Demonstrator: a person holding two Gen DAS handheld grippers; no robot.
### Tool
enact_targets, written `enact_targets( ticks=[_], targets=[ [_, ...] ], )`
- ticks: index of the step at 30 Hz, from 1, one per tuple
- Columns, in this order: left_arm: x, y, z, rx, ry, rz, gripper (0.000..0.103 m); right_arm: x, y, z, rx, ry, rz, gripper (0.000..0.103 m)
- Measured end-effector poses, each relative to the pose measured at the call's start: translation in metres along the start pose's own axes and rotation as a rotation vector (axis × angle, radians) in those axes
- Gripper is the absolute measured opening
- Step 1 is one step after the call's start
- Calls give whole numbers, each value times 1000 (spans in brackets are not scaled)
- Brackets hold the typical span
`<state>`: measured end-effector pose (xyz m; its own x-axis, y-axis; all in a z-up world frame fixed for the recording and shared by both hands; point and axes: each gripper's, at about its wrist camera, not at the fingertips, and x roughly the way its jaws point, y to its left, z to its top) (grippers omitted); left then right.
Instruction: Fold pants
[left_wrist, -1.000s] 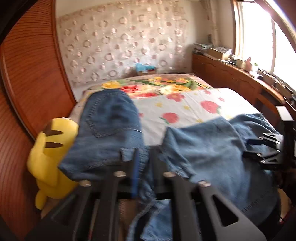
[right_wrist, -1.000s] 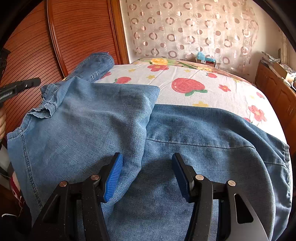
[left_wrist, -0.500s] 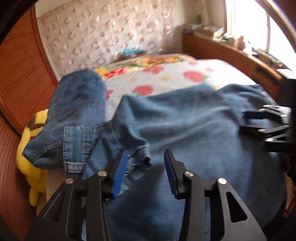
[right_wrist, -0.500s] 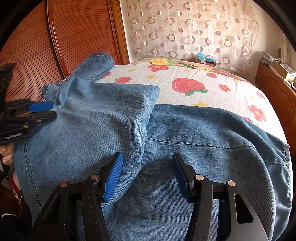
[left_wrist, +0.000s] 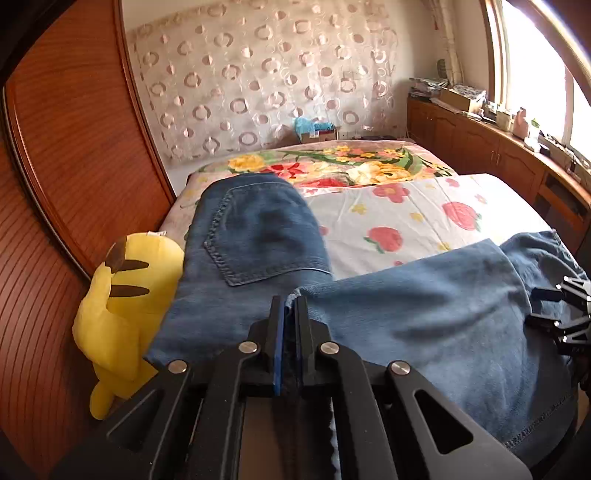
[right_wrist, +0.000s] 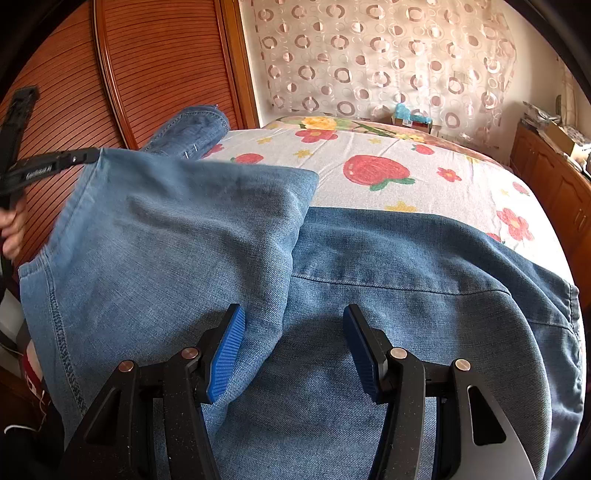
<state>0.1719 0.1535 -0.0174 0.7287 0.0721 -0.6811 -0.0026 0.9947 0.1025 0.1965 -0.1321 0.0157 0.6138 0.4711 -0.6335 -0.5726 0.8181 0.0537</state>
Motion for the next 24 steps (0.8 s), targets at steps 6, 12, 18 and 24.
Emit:
enact_targets(
  ticks=[6, 12, 18, 24],
  targets=[
    [6, 13, -5, -37, 11, -46, 33, 0, 0, -1, 0, 0, 0, 57],
    [-7, 6, -17, -65, -12, -137, 48, 0, 0, -1, 3, 0, 3, 57],
    [-37, -23, -19, -30, -116, -217, 79, 2, 2, 0, -8, 4, -9, 57],
    [-55, -51, -18, -24, -155, -219, 79, 3, 2, 0, -7, 5, -1, 59]
  ],
)
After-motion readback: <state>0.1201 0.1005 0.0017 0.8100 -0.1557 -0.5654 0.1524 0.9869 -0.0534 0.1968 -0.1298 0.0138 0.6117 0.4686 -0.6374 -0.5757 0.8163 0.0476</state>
